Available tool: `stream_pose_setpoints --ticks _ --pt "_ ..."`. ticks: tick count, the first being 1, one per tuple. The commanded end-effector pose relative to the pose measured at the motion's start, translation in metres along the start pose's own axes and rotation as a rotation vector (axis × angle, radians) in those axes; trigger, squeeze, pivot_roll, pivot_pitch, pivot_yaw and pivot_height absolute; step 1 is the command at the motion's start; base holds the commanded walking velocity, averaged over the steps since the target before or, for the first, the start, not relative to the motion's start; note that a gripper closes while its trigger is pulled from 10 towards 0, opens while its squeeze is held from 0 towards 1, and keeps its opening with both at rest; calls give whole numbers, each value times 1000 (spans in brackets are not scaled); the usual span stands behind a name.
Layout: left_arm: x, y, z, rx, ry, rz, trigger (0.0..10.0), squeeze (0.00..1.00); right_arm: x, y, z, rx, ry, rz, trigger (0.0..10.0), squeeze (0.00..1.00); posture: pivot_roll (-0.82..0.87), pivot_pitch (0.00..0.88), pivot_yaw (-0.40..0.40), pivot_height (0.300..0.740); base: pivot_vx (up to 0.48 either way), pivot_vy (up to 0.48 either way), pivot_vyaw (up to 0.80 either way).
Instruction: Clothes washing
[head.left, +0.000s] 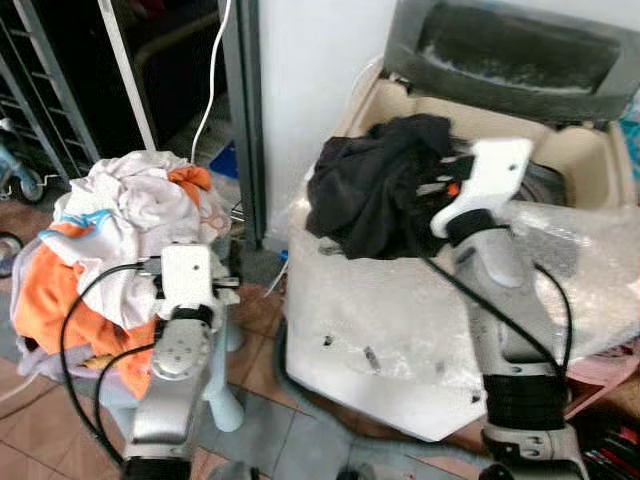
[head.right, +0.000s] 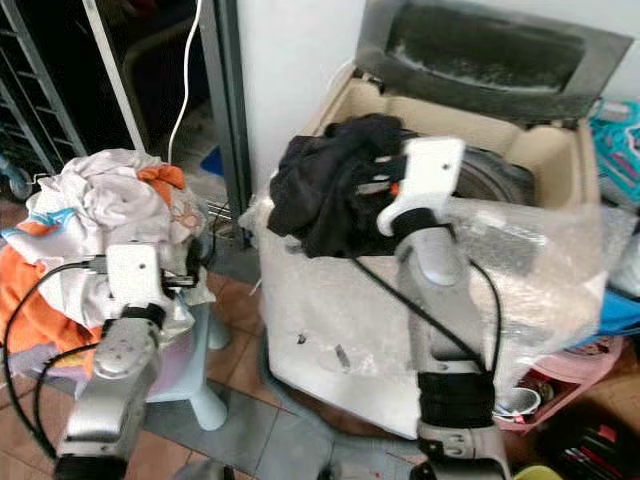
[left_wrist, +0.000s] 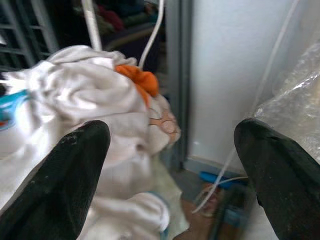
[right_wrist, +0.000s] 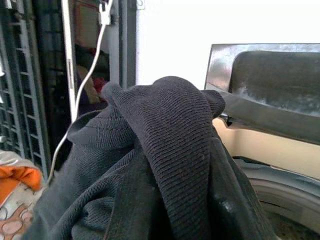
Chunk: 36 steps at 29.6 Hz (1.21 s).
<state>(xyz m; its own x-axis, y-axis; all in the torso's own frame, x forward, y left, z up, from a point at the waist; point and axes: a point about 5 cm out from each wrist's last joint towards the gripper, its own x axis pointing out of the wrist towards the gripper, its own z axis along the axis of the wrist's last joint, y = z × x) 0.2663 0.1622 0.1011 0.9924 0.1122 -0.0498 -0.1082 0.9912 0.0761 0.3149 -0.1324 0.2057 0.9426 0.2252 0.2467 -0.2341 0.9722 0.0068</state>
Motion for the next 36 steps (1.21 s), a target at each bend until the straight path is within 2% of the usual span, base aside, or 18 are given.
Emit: stream_pose_setpoints --ticks 1,8,16,26,29,30,31,33,34,36 --pt "0 -4 2 -25 -7 -17 10000 0 -1 -8 4 -9 -16 -27 10000 0 -71 0 -11 740 0 0 0" --pt "-1 -1 1 -26 -5 -10 10000 0 -2 -5 0 -15 -7 -18 10000 0 -64 0 -11 740 161 0 0" --pt "5 -3 11 -20 -50 -14 10000 0 11 4 12 -101 -61 34 10000 0 -44 0 -22 740 284 0 0" --pt "-2 -1 7 -29 -39 -14 10000 0 23 13 21 -147 -106 96 10000 0 -40 0 -23 740 296 0 0" --pt "-3 -5 6 -34 -28 -26 10000 0 37 22 30 -197 -149 169 10000 0 -46 0 -18 740 0 0 0" --pt "-3 -7 6 -38 -25 -38 10000 0 48 25 39 -196 -170 187 10000 0 -49 0 -17 740 0 0 0" --pt "-3 -8 6 -40 -24 -40 10000 0 51 25 41 -193 -173 188 10000 0 -49 0 -17 740 0 0 0" --pt "-1 -9 6 -35 -17 -46 10000 0 72 19 63 -184 -231 146 10000 0 -52 0 -15 740 0 0 0" --pt "-1 -9 6 -35 -17 -46 10000 0 72 19 63 -184 -231 146 10000 0 -52 0 -15 740 0 0 0" --pt "-1 -9 6 -33 -18 -45 10000 0 88 7 88 -172 -291 61 10000 0 -49 0 -16 740 0 0 0"
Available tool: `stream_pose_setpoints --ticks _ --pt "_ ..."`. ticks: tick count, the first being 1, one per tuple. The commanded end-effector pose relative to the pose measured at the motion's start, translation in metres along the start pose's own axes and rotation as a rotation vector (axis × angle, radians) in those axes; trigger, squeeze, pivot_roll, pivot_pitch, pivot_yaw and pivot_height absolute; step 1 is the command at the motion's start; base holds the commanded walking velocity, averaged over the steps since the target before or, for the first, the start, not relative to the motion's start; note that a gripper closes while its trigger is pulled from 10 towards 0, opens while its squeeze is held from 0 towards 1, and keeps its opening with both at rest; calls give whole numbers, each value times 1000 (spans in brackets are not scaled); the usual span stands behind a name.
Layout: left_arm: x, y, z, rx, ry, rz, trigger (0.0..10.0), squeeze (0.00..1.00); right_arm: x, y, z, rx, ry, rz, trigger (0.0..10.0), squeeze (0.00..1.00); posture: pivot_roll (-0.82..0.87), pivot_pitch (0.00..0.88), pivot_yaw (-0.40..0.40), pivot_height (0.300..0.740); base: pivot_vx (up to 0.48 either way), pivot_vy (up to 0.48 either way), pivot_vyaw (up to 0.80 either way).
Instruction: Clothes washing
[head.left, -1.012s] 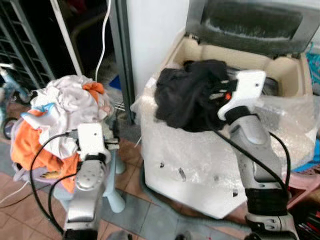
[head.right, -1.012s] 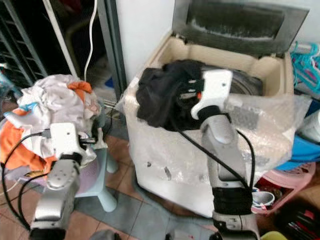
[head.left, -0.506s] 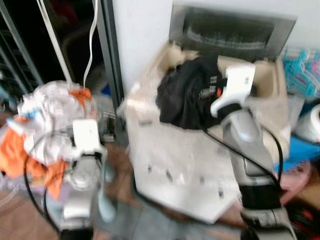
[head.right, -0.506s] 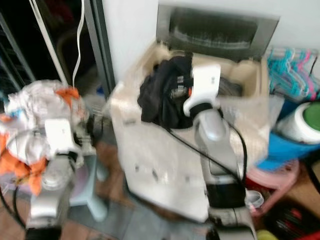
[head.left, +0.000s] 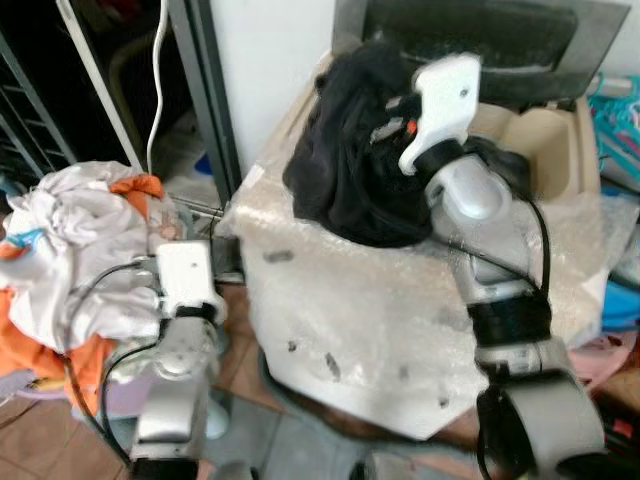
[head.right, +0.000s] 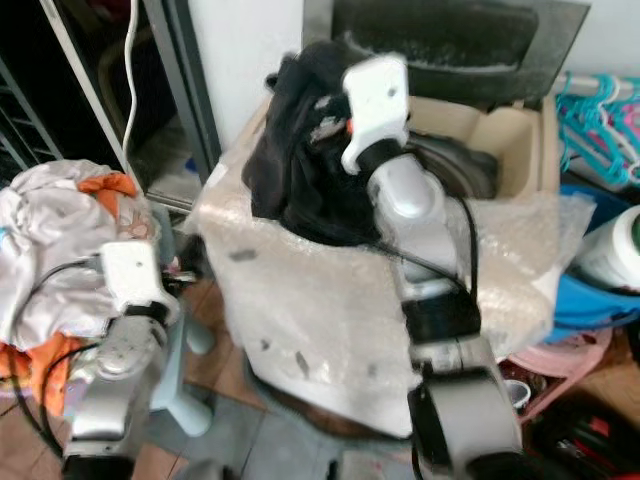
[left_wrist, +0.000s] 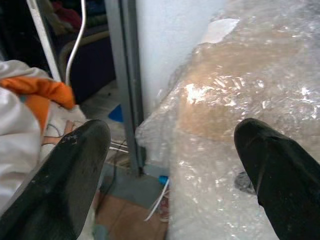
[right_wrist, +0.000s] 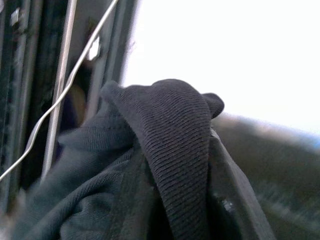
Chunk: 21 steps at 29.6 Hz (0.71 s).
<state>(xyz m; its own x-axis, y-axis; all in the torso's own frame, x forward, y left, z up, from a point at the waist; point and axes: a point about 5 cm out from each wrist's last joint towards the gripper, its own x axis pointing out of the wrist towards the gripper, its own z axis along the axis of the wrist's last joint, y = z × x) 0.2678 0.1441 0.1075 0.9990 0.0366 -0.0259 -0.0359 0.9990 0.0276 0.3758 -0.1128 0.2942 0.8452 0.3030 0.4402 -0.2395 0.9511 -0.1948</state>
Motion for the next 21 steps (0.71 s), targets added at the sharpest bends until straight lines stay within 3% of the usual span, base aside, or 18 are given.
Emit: stream_pose_setpoints --ticks 1,4,6,7,9,12,14,21 --pt "0 9 -1 15 9 31 10000 0 17 -18 26 29 -91 -112 10000 0 -44 0 -19 740 0 0 0" --pt "-1 8 -1 15 9 41 10000 0 28 -51 30 115 -55 -289 10000 0 -35 0 -32 740 0 0 0" --pt "-2 9 -1 13 10 46 10000 0 28 -50 25 106 -36 -275 10000 0 -34 0 -35 740 0 0 0" --pt "-3 10 -1 5 14 58 10000 0 23 -39 10 119 20 -212 10000 1000 -34 0 -38 740 0 0 0" --pt "-3 10 -1 2 16 61 10000 0 19 -31 -3 133 69 -171 10000 1000 -34 0 -38 740 0 0 0" --pt "-3 10 -3 6 34 68 10000 0 -3 -17 -36 118 195 -105 10000 1000 -42 0 -32 740 0 0 0" --pt "-3 10 -4 5 41 70 10000 0 -8 -15 -43 118 224 -91 10000 1000 -48 0 -27 740 0 0 0" --pt "-1 9 -6 -5 56 76 10000 0 -20 -31 -48 131 213 -125 10000 1000 -63 0 -20 740 0 0 0"
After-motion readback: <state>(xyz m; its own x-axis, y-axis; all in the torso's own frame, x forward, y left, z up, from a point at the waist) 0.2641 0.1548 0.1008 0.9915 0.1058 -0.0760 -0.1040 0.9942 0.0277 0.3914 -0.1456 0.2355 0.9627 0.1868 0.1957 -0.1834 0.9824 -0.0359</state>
